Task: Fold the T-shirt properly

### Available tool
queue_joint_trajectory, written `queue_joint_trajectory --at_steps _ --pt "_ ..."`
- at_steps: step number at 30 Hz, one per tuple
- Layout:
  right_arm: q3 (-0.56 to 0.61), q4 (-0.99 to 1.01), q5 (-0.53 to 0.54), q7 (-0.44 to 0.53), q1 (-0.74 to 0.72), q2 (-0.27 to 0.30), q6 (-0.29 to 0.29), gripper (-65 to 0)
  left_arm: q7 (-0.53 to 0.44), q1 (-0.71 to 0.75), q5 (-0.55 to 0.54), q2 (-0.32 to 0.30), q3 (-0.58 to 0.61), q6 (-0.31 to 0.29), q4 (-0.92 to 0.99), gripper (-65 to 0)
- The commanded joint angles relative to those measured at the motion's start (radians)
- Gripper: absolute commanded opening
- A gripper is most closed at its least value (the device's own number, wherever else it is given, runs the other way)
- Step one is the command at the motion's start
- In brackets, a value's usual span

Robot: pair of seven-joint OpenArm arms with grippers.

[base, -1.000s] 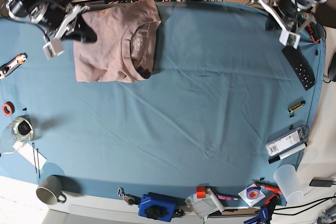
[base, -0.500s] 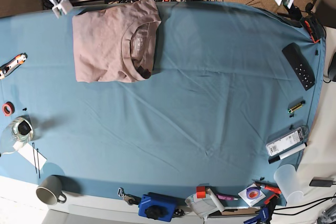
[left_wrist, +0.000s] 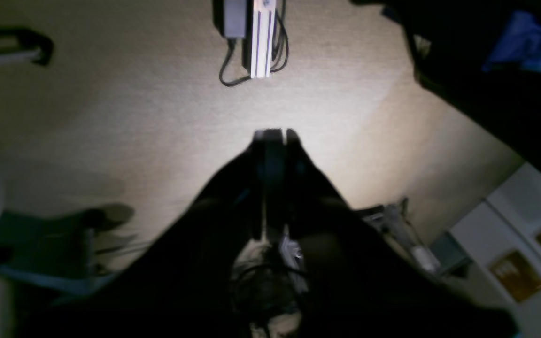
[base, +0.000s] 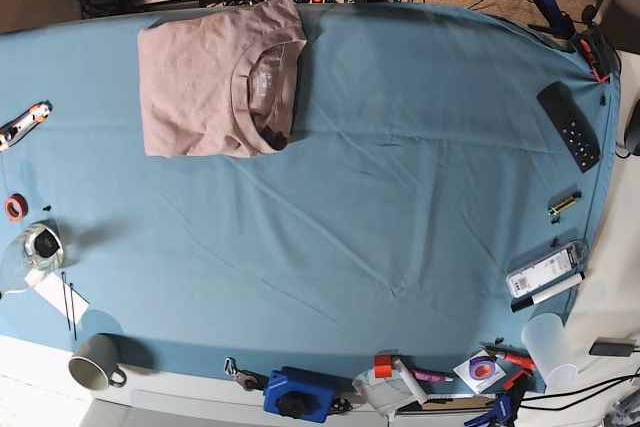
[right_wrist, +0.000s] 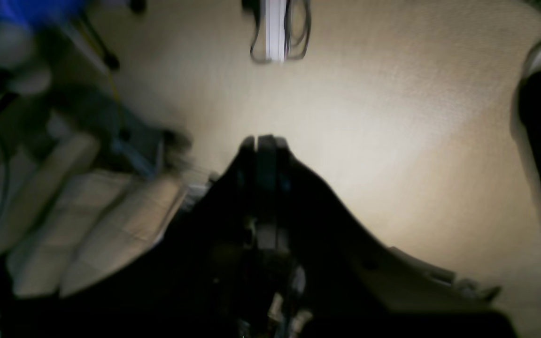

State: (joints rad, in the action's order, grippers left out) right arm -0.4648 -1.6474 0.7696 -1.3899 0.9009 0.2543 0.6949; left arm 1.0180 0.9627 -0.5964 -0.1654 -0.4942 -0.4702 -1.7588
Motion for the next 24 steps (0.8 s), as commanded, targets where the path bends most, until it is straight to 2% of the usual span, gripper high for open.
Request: queue_joint_trajectory --at_steps 1,3,6,12,20,23,24 --pt "0.013 0.025 -0.011 0.026 -0.003 0.012 0.003 -65.0 -0.019 0.008 -0.008 -0.003 -0.006 -0.003 0.019 -65.0" --pt "0.056 0.100 -0.056 0.061 -0.041 0.012 0.003 -65.0 -0.056 -0.014 0.004 -0.004 -0.006 -0.003 0.085 -65.0" --pt "0.115 0.200 -0.133 0.112 -0.114 0.012 0.003 -65.0 -0.124 -0.058 0.081 -0.004 -0.006 -0.003 0.188 -65.0" --pt "0.198 0.411 -0.269 0.283 -0.278 0.012 0.003 -65.0 -0.352 -0.192 0.277 -0.004 -0.006 -0.002 0.423 -65.0" --pt "0.350 0.766 -0.587 0.725 -0.495 0.011 0.003 -65.0 -0.577 -0.468 0.454 -0.003 -0.006 0.007 0.847 -65.0" --pt "0.425 0.901 -0.677 0.883 -0.579 0.011 0.003 -65.0 -0.651 -0.567 0.519 -0.003 -0.006 0.055 1.023 -65.0" --pt "0.450 0.942 -0.708 0.938 -0.604 0.009 -0.033 -65.0 -0.679 -0.595 0.544 -0.004 -0.006 0.075 1.077 -65.0"
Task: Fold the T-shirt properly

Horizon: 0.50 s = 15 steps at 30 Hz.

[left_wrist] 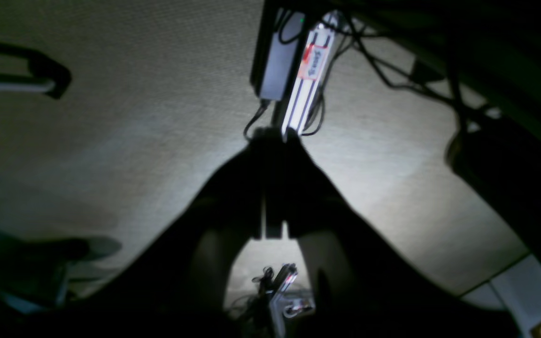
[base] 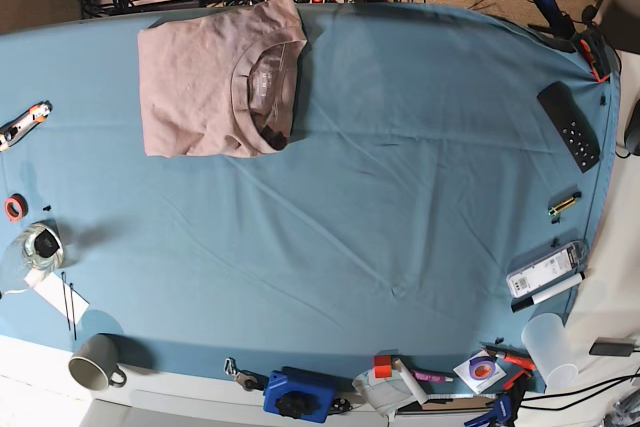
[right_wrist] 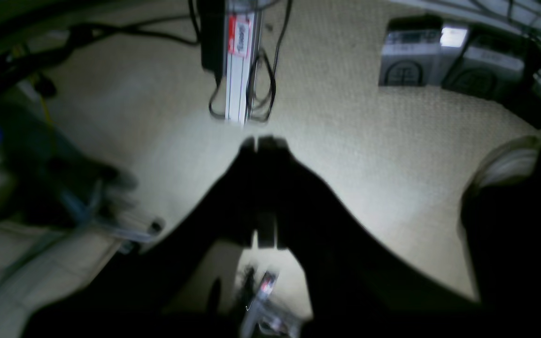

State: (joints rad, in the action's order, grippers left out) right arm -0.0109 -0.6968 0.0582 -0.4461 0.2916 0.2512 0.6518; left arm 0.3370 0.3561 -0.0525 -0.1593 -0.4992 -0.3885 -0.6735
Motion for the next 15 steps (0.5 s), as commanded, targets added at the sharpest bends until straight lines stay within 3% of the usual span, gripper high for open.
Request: queue_joint_trajectory --at_steps 1,3,7,15 --pt "0.021 0.030 -0.029 0.050 -0.018 0.011 -0.034 -65.0 -0.032 -0.013 0.029 -0.010 -0.001 0.014 0.042 -65.0" --pt "0.068 0.097 -0.064 0.132 -0.060 0.010 -0.101 -65.0 -0.087 -0.052 0.076 -0.010 -0.001 0.053 0.120 -65.0" --pt "0.125 0.161 -0.079 0.170 -0.110 0.010 -0.165 -65.0 -0.102 -0.077 0.097 -0.010 -0.001 0.061 0.158 -65.0" --pt "0.128 0.161 -0.077 0.165 -0.131 0.012 -0.174 -65.0 -0.102 -0.071 0.093 -0.010 -0.001 -0.050 0.119 -65.0"
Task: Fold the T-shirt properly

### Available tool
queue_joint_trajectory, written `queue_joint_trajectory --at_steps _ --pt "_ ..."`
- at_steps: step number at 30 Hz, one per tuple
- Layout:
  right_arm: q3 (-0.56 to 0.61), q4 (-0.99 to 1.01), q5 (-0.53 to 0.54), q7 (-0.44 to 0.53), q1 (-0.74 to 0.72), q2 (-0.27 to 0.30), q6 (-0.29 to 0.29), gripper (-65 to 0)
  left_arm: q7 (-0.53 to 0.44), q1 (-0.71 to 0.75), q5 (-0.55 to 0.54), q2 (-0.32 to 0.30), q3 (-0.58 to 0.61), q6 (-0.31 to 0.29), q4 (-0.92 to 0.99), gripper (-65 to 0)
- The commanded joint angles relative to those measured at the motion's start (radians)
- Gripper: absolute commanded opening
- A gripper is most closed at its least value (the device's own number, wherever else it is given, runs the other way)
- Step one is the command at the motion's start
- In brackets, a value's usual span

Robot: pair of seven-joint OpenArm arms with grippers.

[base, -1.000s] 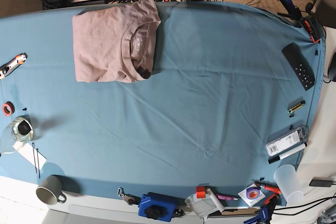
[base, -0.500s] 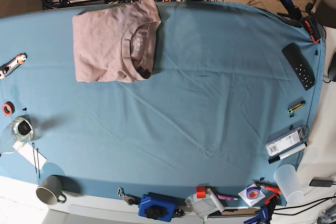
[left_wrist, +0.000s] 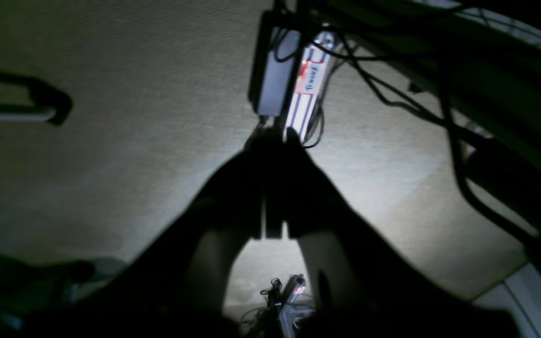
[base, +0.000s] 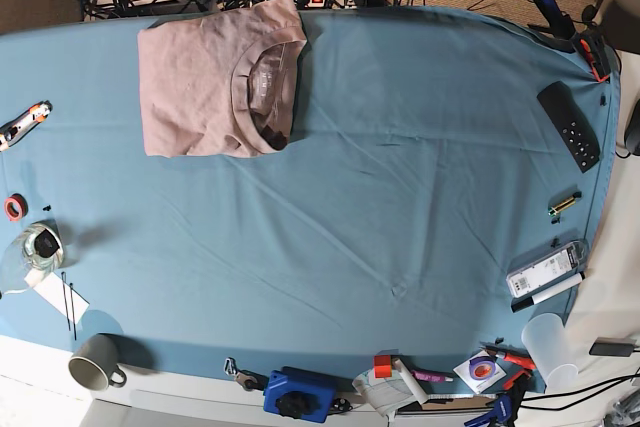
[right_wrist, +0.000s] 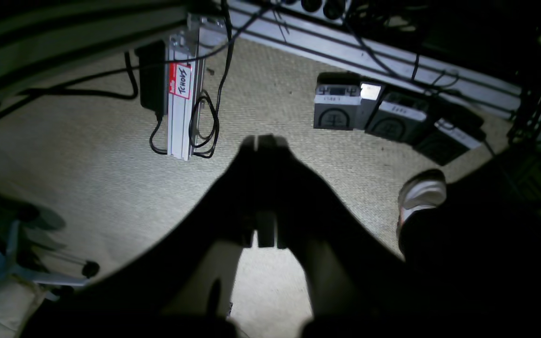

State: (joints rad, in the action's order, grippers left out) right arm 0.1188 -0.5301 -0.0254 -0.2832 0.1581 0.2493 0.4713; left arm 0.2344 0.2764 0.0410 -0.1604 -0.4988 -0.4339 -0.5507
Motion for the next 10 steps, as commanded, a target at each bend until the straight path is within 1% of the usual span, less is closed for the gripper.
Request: queue_joint_trajectory --at_steps 1,10 --pt "-0.002 -0.006 0.006 0.003 0.002 0.014 0.006 -65.0 0.000 0.009 0.000 -0.009 -0.001 -0.008 -0.004 -65.0" --pt "-0.002 -0.006 0.006 0.002 0.002 0.014 0.006 -65.0 0.000 0.010 0.000 -0.008 -0.001 -0.012 -0.004 -65.0"
